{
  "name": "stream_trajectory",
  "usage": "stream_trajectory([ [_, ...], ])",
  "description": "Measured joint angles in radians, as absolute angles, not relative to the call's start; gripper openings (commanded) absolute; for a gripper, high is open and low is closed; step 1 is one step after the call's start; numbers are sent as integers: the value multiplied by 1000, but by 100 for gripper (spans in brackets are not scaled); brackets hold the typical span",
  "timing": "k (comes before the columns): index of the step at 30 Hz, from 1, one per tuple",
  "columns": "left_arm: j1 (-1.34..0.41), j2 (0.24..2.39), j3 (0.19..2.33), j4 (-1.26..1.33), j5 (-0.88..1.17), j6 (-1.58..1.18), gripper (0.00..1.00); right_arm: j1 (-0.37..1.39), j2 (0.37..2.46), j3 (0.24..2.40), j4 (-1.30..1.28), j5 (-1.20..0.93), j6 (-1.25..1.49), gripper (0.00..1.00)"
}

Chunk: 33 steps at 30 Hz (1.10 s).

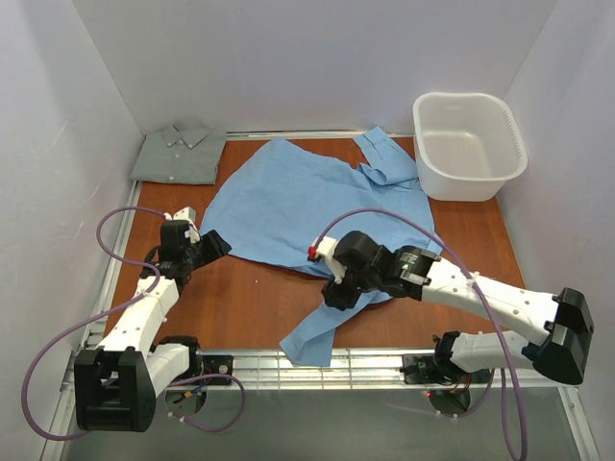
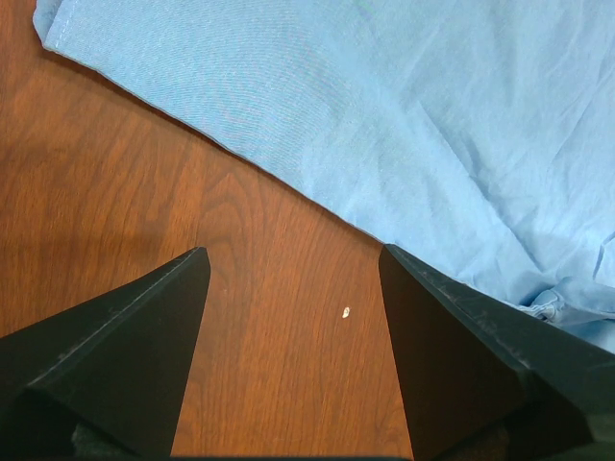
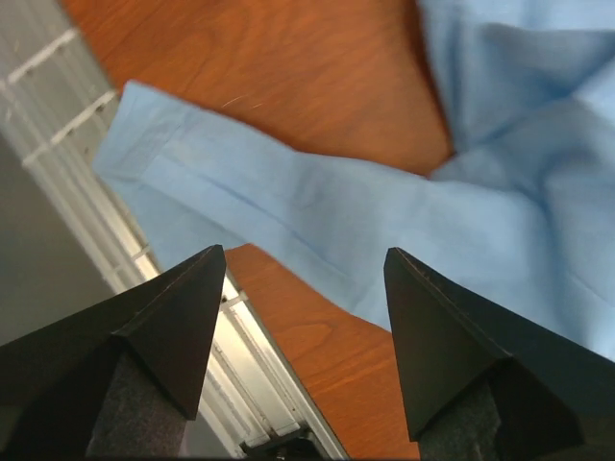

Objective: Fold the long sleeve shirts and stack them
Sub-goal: Flatten the shirt out

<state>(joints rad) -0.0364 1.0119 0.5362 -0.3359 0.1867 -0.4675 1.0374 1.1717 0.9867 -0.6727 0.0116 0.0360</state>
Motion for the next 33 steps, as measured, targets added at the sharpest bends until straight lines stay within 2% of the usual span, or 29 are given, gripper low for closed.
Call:
stream_trajectory([
  [10, -36, 1012, 536, -336, 187, -467, 68, 1277, 1462, 986, -671, -54, -3, 65],
  [20, -37, 1011, 536, -336, 186, -467, 68, 1374, 1644, 1045, -653, 122, -91, 61],
  [23, -38, 1011, 536, -336, 186, -467, 68, 1398, 1677, 1055, -634, 189, -112, 50],
  [24, -38, 1011, 536, -336, 186, -467, 68, 1404, 1686, 1057, -629, 211, -118, 30],
  [27, -39, 1010, 536, -336, 185, -467, 68, 1414, 1708, 1059, -620, 260, -129, 2],
  [33, -39, 1010, 536, -336, 184, -466, 68, 1415, 1698, 1139, -644, 257, -139, 1],
])
